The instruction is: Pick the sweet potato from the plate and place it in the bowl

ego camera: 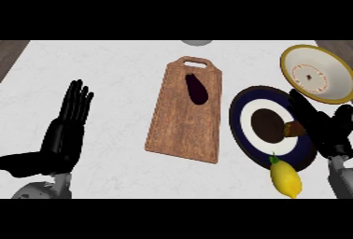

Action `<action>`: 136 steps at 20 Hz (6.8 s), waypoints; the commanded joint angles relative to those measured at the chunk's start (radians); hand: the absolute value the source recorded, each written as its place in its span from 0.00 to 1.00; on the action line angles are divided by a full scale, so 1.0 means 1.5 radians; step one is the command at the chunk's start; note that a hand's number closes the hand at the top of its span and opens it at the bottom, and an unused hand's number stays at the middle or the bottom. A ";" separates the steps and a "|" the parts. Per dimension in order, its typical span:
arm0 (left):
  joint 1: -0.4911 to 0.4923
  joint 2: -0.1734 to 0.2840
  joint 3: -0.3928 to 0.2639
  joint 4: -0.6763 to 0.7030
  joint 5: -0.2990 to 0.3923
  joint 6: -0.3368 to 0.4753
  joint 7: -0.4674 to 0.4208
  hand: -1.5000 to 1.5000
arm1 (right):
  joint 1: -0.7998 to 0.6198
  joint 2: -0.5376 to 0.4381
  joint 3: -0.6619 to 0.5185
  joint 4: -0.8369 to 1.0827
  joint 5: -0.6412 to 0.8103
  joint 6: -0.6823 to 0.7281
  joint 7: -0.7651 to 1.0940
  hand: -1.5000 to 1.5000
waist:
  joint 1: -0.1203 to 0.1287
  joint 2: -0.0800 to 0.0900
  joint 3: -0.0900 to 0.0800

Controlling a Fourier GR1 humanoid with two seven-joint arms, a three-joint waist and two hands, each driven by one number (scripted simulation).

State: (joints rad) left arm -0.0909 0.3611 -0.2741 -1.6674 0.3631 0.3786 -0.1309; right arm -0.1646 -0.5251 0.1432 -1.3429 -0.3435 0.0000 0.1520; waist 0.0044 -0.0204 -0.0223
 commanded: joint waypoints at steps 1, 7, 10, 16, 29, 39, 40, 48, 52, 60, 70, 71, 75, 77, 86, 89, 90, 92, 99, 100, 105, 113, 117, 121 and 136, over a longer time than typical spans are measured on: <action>0.007 0.024 0.042 -0.021 0.008 -0.011 0.005 0.50 | -0.019 0.032 -0.004 -0.046 0.055 -0.083 -0.024 0.00 | 0.000 0.011 0.015; -0.030 0.077 0.078 0.024 -0.013 -0.005 0.012 0.50 | -0.112 -0.107 -0.070 0.030 0.278 -0.291 -0.077 0.00 | -0.005 0.026 -0.006; -0.040 0.099 0.103 0.030 -0.002 -0.009 0.029 0.50 | -0.140 -0.007 -0.146 0.013 0.315 -0.525 -0.134 0.00 | -0.003 0.016 0.011; -0.069 0.107 0.117 0.079 0.015 -0.045 0.034 0.50 | -0.148 0.122 -0.019 0.088 0.566 -0.766 -0.079 0.00 | 0.010 0.020 0.010; -0.058 0.133 0.154 0.095 0.027 -0.055 0.042 0.50 | -0.115 0.178 -0.043 0.180 0.822 -0.538 0.319 0.00 | -0.033 0.001 0.003; -0.057 0.142 0.169 0.107 0.033 -0.070 0.044 0.50 | -0.171 0.199 0.033 0.025 0.917 -0.178 0.657 0.00 | -0.038 -0.004 0.009; -0.039 0.121 0.163 0.102 0.031 -0.064 0.024 0.50 | -0.174 0.202 0.040 -0.007 0.924 -0.144 0.689 0.00 | -0.035 -0.005 0.009; -0.076 0.136 0.187 0.133 0.033 -0.108 0.021 0.50 | -0.125 0.211 0.030 -0.226 0.955 0.031 0.805 0.00 | -0.019 0.010 0.014; -0.099 0.113 0.180 0.144 0.026 -0.100 0.025 0.50 | -0.109 0.243 0.017 -0.213 0.977 0.034 0.808 0.00 | -0.012 0.013 0.014; -0.061 0.092 0.188 0.143 0.009 -0.126 -0.005 0.50 | -0.029 0.250 -0.053 -0.279 0.987 0.056 0.758 0.00 | -0.006 0.013 0.014; -0.079 0.047 0.206 0.126 -0.042 -0.131 0.023 0.50 | 0.019 0.248 -0.139 -0.207 0.969 -0.016 0.575 0.00 | -0.003 0.013 0.015; -0.087 0.069 0.236 0.141 -0.035 -0.159 0.034 0.50 | -0.017 0.267 -0.126 -0.160 0.993 -0.045 0.575 0.00 | -0.002 0.014 0.015; -0.114 0.037 0.246 0.175 -0.063 -0.165 0.030 0.50 | -0.018 0.279 -0.108 -0.198 1.011 -0.002 0.598 0.00 | -0.004 0.014 0.015; -0.057 0.057 0.260 0.092 -0.040 -0.189 0.054 0.50 | -0.012 0.268 -0.142 -0.140 0.996 -0.044 0.560 0.00 | 0.000 0.013 0.015; -0.080 0.020 0.289 0.126 -0.075 -0.203 0.051 0.50 | 0.011 0.265 -0.168 -0.094 0.973 -0.082 0.512 0.00 | -0.003 0.013 0.015; -0.111 0.019 0.289 0.158 -0.095 -0.212 0.046 0.50 | -0.015 0.273 -0.177 -0.030 0.974 -0.108 0.509 0.00 | -0.003 0.014 0.015; -0.050 0.018 0.291 0.058 -0.087 -0.204 0.078 0.50 | -0.031 0.250 -0.198 -0.047 0.956 -0.074 0.514 0.00 | 0.000 0.013 0.015; -0.075 0.026 0.303 0.069 -0.081 -0.208 0.097 0.50 | -0.063 0.254 -0.211 0.033 0.958 -0.107 0.508 0.00 | 0.001 0.014 0.015; -0.076 0.002 0.312 0.130 -0.116 -0.230 0.038 0.50 | -0.035 0.251 -0.214 0.048 0.950 -0.129 0.493 0.00 | -0.001 0.014 0.015; -0.081 -0.024 0.291 0.094 -0.130 -0.195 0.076 0.50 | -0.046 0.216 -0.229 0.006 0.929 -0.069 0.504 0.00 | -0.002 0.013 0.015; -0.080 -0.020 0.306 0.127 -0.123 -0.218 0.050 0.50 | -0.005 0.241 -0.178 0.010 1.004 -0.163 0.477 1.00 | -0.003 0.013 0.015; -0.111 -0.021 0.295 0.093 -0.125 -0.209 0.084 0.50 | -0.046 0.029 -0.184 0.119 0.896 -0.012 0.171 1.00 | 0.017 0.034 0.021; -0.111 -0.026 0.292 0.089 -0.123 -0.210 0.079 0.50 | -0.043 -0.033 -0.159 0.130 0.883 0.044 0.058 1.00 | 0.034 0.044 0.023; -0.115 -0.029 0.291 0.089 -0.122 -0.210 0.077 0.50 | -0.049 -0.115 -0.165 0.152 0.855 0.079 -0.076 1.00 | 0.034 0.047 0.026; -0.111 -0.034 0.288 0.103 -0.122 -0.214 0.073 0.50 | -0.152 -0.329 -0.313 0.280 0.663 0.144 -0.541 1.00 | 0.027 0.036 0.028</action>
State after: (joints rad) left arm -0.2607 0.3174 0.1620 -1.5202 0.1846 0.0555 -0.0160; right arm -0.3489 -0.9569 -0.2727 -0.9694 0.7267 0.1813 -0.4977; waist 0.0447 0.0360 0.0209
